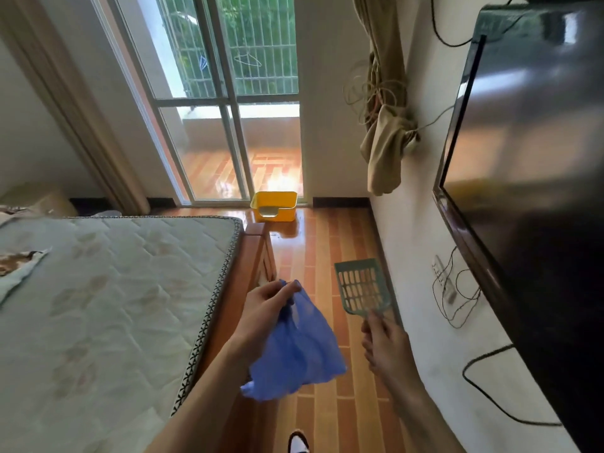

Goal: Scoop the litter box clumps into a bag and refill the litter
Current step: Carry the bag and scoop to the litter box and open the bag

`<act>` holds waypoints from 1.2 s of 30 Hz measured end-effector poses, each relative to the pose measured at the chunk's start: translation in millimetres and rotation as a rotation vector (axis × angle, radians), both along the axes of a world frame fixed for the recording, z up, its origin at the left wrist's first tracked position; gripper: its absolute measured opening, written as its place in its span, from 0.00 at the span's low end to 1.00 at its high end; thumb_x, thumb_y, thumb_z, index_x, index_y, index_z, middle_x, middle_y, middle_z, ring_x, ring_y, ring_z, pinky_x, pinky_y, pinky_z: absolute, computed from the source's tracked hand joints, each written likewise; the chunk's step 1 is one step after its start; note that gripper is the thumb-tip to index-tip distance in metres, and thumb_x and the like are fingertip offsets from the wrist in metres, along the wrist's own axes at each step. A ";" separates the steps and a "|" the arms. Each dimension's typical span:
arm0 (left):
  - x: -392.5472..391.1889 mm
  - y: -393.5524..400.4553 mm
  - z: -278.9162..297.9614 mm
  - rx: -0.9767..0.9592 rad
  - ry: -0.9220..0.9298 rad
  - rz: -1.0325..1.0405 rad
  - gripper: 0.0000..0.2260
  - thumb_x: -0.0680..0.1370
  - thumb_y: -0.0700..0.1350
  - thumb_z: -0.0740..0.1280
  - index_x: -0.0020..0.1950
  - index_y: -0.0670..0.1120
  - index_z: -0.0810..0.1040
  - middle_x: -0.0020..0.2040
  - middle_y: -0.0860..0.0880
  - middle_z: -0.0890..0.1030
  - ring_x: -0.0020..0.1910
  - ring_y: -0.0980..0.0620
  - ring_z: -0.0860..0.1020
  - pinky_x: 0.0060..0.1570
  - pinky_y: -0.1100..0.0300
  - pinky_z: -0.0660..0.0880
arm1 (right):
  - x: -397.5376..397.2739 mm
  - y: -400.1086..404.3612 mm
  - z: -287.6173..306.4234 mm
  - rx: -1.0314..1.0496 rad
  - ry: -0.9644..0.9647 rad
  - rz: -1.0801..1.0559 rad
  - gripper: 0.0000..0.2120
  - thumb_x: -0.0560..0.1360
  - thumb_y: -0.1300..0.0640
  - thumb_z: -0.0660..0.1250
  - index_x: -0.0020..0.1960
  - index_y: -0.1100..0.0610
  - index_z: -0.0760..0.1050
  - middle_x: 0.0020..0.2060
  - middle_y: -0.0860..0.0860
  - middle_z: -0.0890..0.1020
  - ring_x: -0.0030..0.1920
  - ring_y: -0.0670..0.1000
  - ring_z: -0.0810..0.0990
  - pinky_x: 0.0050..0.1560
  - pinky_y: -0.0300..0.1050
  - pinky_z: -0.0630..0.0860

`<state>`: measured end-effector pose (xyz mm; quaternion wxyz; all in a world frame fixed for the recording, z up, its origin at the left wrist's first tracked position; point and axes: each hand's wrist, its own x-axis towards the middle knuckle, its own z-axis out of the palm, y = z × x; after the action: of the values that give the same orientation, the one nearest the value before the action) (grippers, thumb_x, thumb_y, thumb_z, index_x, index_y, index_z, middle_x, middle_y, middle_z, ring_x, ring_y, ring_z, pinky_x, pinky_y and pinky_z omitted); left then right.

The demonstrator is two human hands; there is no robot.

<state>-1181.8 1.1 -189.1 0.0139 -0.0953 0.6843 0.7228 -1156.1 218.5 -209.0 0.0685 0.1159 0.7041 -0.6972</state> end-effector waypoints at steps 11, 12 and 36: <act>-201.2 -45.0 -11.0 -0.064 0.003 0.015 0.18 0.76 0.58 0.71 0.47 0.43 0.86 0.39 0.44 0.78 0.41 0.51 0.76 0.44 0.56 0.72 | -203.4 -40.8 4.4 -0.003 -0.051 -0.037 0.19 0.84 0.48 0.59 0.40 0.59 0.73 0.25 0.50 0.64 0.23 0.45 0.59 0.24 0.38 0.57; -223.1 -50.5 -11.8 -0.057 -0.008 0.024 0.17 0.78 0.57 0.71 0.47 0.43 0.86 0.39 0.45 0.80 0.41 0.51 0.78 0.44 0.58 0.73 | -224.1 -46.3 3.8 -0.003 -0.054 -0.038 0.19 0.84 0.48 0.59 0.40 0.58 0.73 0.25 0.49 0.64 0.23 0.45 0.59 0.24 0.37 0.57; -663.8 -96.2 -45.9 0.022 -0.141 0.253 0.11 0.83 0.46 0.67 0.50 0.41 0.86 0.45 0.36 0.85 0.43 0.47 0.82 0.48 0.54 0.76 | -680.7 -103.4 -23.0 0.057 -0.080 0.059 0.17 0.85 0.48 0.58 0.41 0.54 0.73 0.26 0.47 0.68 0.25 0.44 0.64 0.24 0.35 0.63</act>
<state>-1845.6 -95.1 -235.0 -0.0281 -0.2312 0.6563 0.7176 -1836.8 115.1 -232.0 0.1138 0.1251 0.7235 -0.6692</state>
